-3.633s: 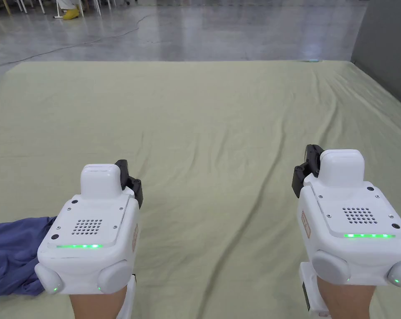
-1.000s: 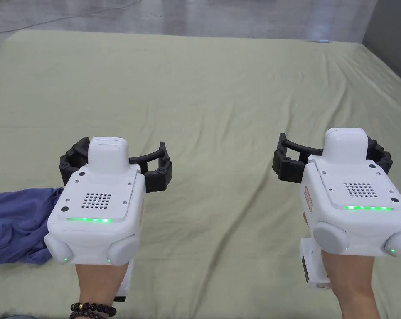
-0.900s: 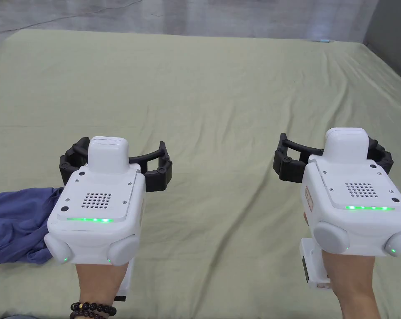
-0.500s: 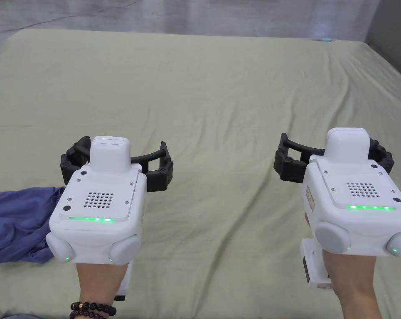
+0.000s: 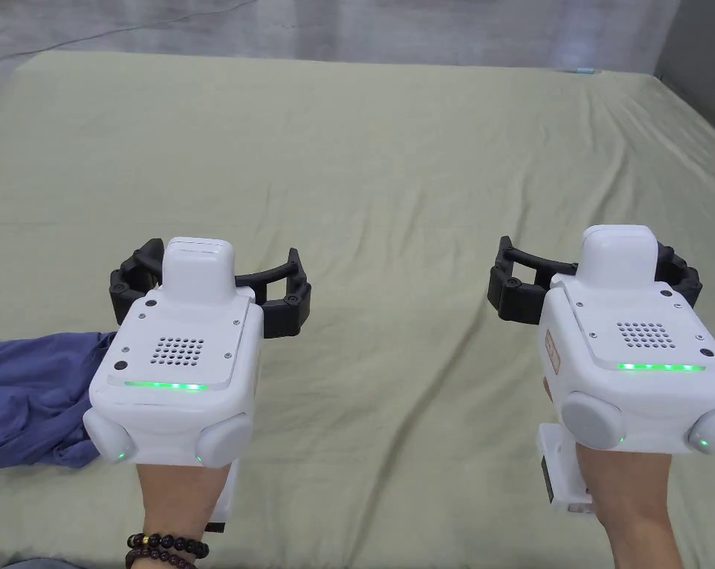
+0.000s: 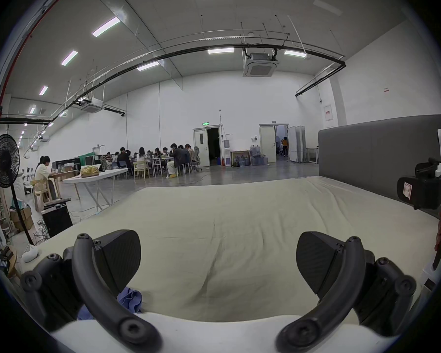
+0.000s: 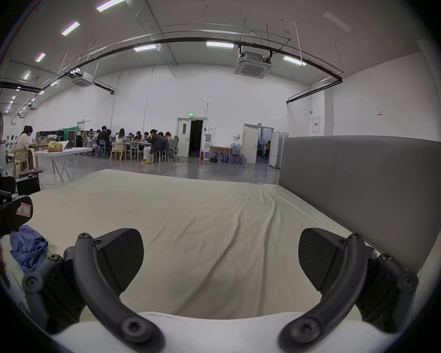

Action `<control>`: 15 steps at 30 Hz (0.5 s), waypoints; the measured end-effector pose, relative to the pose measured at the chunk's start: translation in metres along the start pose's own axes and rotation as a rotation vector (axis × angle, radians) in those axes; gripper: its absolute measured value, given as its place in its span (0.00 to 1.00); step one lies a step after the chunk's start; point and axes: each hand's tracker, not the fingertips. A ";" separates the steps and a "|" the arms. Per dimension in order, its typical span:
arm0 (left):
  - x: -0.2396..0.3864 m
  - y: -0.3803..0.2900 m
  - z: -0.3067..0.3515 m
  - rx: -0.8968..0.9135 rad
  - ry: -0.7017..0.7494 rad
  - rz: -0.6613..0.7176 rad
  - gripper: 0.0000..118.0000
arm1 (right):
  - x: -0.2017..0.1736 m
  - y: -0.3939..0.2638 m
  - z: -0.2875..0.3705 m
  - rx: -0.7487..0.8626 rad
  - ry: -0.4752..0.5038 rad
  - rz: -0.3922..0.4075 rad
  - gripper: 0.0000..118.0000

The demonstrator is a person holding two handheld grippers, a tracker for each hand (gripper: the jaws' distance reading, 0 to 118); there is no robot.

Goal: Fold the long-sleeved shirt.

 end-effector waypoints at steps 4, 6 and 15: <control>0.000 -0.001 -0.001 -0.004 -0.001 0.001 1.00 | 0.001 0.000 -0.001 -0.004 -0.001 -0.005 1.00; 0.000 -0.001 0.000 -0.002 -0.001 -0.001 1.00 | 0.001 -0.001 -0.001 -0.004 0.001 -0.009 1.00; -0.002 0.001 0.000 -0.004 0.004 -0.001 1.00 | 0.008 0.019 0.000 -0.090 0.019 -0.196 1.00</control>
